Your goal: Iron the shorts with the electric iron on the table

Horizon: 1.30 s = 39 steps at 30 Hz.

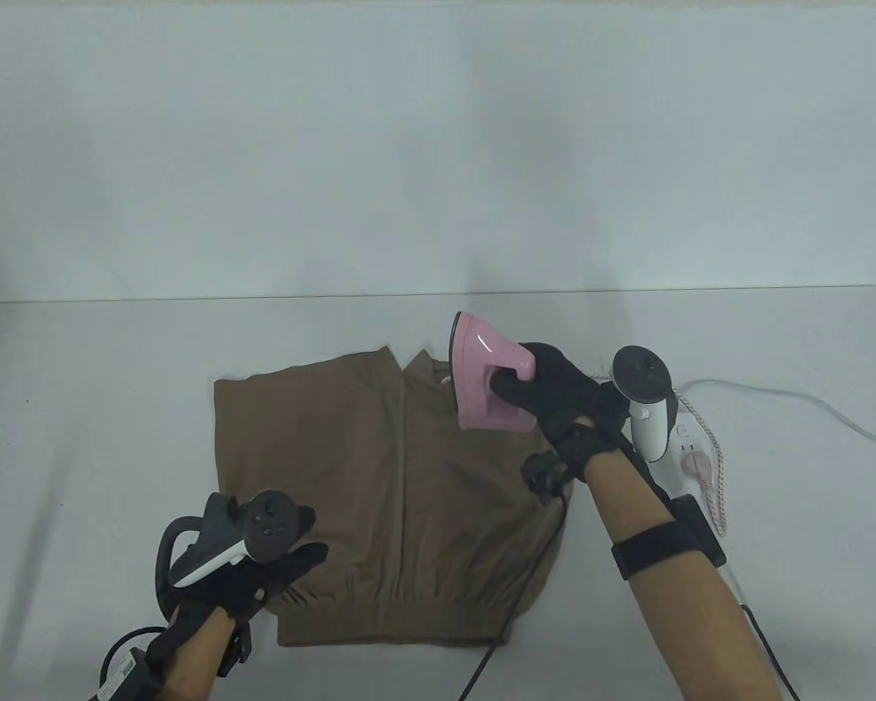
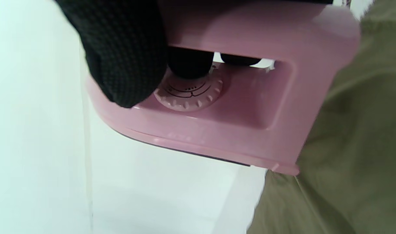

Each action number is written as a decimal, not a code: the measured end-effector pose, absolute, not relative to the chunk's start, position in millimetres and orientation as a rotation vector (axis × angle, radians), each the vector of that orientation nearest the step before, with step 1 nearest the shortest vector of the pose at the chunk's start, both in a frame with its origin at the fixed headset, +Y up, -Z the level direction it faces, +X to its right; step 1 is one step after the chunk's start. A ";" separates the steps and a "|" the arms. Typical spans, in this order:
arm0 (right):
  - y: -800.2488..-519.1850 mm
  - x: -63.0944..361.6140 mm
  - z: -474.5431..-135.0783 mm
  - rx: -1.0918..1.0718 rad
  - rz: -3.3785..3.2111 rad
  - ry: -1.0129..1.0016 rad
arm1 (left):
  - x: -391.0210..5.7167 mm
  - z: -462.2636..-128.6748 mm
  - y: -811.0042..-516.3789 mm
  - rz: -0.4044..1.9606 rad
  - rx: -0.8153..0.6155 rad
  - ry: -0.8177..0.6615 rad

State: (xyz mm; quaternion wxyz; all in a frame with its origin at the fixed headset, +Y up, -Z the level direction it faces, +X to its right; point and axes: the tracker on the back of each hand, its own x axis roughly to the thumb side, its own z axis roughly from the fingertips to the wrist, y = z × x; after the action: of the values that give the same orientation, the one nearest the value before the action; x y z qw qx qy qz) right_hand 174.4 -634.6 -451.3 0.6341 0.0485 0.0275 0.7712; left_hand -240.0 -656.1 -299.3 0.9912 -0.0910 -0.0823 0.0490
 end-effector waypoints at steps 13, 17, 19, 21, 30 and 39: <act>-638.7 238.4 -525.8 -0.272 1.812 -0.295 | -273.7 -294.6 -661.2 0.240 -0.049 -0.047; -658.7 252.9 -543.4 -0.395 1.770 -0.334 | -272.0 -291.4 -654.8 0.247 -0.002 -0.055; -671.1 259.1 -550.7 -0.457 1.748 -0.349 | -271.7 -289.3 -651.9 0.243 0.025 -0.057; -685.9 264.7 -557.5 -0.513 1.718 -0.352 | -271.6 -287.1 -649.7 0.238 0.049 -0.054; -733.7 277.2 -573.3 -0.610 1.702 -0.275 | -252.0 -279.8 -643.4 0.130 0.169 -0.102; -749.2 279.6 -570.6 -0.640 1.695 -0.238 | -239.7 -284.9 -652.1 0.056 0.100 -0.141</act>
State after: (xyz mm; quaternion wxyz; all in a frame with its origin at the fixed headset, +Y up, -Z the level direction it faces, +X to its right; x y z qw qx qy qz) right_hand 279.6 -749.2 -570.6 0.6110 -0.2773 -0.1032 0.7342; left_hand -239.7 -652.1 -284.9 0.9959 0.0501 -0.0703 0.0282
